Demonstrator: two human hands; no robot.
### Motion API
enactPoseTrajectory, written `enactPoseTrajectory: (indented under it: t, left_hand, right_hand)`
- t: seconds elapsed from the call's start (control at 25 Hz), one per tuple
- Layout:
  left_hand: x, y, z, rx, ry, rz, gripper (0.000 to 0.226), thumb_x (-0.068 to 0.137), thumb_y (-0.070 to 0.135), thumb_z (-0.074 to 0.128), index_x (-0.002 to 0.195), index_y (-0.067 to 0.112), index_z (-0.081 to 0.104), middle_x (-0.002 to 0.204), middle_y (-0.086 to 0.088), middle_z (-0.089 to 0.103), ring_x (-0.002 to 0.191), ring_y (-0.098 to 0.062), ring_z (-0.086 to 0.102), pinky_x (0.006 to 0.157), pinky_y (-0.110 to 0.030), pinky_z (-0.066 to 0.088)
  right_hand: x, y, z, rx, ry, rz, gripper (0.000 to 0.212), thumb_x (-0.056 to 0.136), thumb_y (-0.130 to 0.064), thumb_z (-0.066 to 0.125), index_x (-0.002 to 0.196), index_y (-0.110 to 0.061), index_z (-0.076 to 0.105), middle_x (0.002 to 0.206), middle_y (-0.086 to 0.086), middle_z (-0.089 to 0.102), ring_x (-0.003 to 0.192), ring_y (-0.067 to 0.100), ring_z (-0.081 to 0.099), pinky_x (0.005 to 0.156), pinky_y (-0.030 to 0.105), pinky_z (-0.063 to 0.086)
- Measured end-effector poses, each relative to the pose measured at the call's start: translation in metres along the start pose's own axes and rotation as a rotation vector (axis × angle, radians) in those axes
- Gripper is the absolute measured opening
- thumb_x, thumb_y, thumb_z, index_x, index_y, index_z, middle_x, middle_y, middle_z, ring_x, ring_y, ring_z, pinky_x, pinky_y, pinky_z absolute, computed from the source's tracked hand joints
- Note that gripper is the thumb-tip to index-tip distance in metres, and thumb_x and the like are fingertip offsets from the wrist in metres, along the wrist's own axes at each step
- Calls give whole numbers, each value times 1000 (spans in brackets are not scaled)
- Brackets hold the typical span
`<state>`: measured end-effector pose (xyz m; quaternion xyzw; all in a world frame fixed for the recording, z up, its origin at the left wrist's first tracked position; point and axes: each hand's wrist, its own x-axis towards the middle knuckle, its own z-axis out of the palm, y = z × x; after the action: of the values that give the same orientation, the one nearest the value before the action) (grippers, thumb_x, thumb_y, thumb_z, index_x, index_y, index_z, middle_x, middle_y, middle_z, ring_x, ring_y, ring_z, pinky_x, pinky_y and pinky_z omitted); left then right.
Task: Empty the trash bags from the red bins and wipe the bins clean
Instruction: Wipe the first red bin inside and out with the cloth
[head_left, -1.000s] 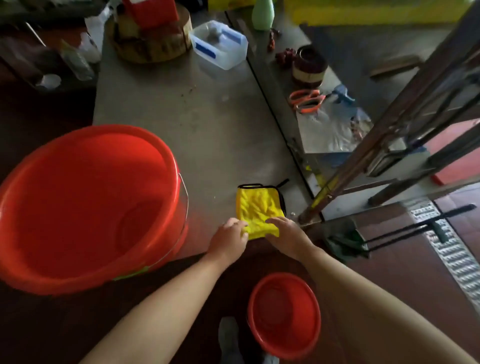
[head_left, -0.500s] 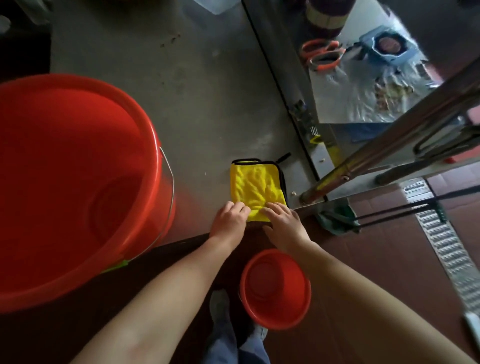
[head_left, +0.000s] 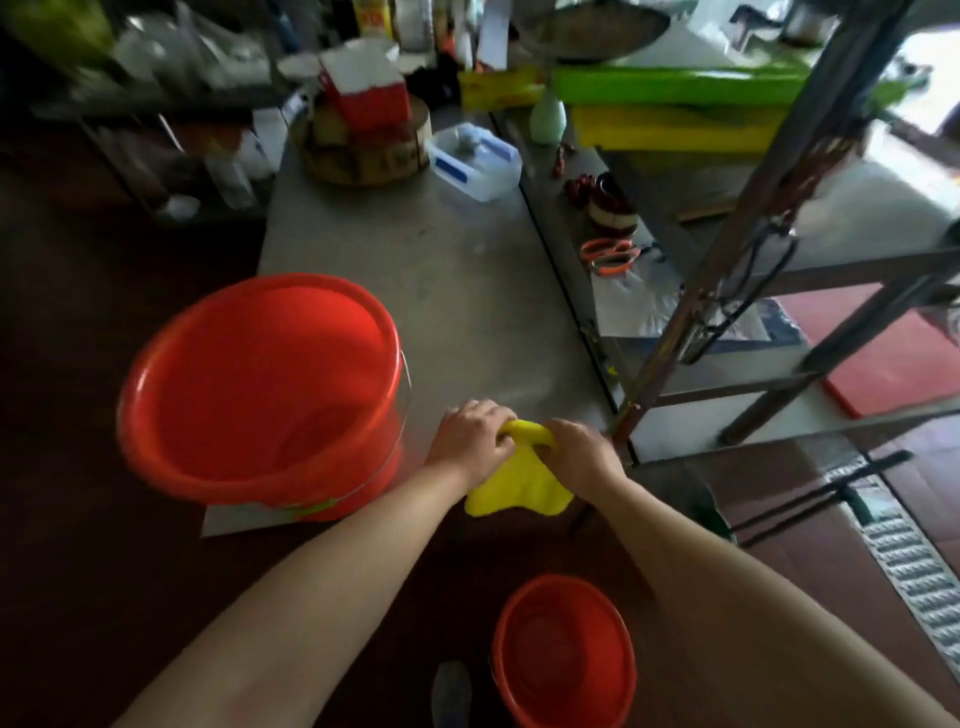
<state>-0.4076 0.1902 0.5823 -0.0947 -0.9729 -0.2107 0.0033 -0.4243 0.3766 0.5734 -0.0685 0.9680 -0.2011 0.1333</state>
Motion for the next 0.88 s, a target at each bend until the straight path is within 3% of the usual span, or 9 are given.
enactPoseTrajectory:
  t: [0.24, 0.36, 0.52, 0.68, 0.88]
  left_hand:
    - [-20, 9, -100, 82, 89, -21, 37, 94, 31, 57, 130, 22, 61, 124, -6, 64, 118, -28, 56, 96, -39, 43]
    - [-25, 9, -158, 86, 210, 19, 39, 99, 28, 55, 135, 14, 59, 130, -13, 63, 120, -33, 57, 99, -38, 40]
    - [-57, -23, -233, 80, 305, 19, 43, 101, 33, 51, 141, 17, 54, 134, -12, 62, 119, -34, 58, 100, -39, 44]
    - [-96, -85, -282, 141, 263, -51, 45, 102, 36, 48, 145, 25, 49, 147, -4, 53, 130, -28, 51, 107, -37, 40]
    - [-153, -182, -303, 233, 136, -40, 39, 102, 36, 46, 136, 21, 58, 138, -3, 58, 124, -24, 54, 99, -37, 45]
  right_hand:
    - [-4, -72, -93, -74, 26, -213, 27, 92, -37, 62, 100, -14, 71, 108, 12, 71, 103, 34, 65, 78, 34, 48]
    - [2, -125, -146, -190, 99, -243, 32, 93, -39, 58, 106, -11, 70, 113, 14, 69, 105, 35, 64, 81, 37, 49]
    - [-3, -201, -186, -192, 211, -259, 15, 89, -36, 55, 92, -23, 62, 105, 8, 67, 94, 29, 62, 70, 34, 47]
    - [-5, -271, -181, -284, 248, -326, 27, 97, -34, 51, 105, -14, 66, 109, 10, 67, 100, 30, 62, 71, 30, 39]
    - [1, -351, -124, -180, 242, -308, 12, 93, -35, 55, 89, -24, 59, 101, 5, 65, 88, 25, 55, 69, 33, 42]
